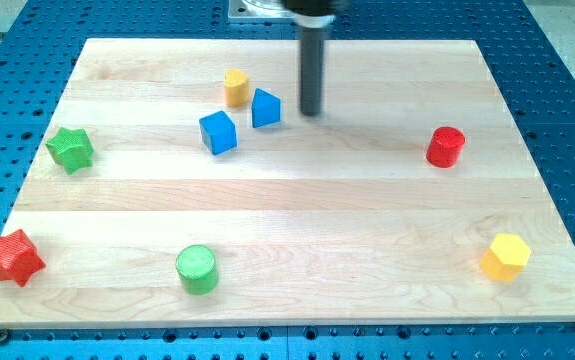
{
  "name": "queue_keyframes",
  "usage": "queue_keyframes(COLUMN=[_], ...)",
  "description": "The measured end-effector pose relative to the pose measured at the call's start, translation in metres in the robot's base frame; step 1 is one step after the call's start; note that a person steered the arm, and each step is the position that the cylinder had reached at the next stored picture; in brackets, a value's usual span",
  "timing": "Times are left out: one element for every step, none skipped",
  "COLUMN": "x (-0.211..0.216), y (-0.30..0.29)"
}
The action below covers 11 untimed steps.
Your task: Put the red circle horizontal to the triangle
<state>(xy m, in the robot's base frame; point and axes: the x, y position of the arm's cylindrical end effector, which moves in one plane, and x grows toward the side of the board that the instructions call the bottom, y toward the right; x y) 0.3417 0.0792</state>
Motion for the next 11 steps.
queue_keyframes(x=[0.000,0.026,0.109,0.082,0.032,0.025,0.035,0.062,0.083,0.096,0.061], y=[0.120,0.228,0.222,0.150,0.088,0.082,0.102,0.110,0.118,0.074,0.036])
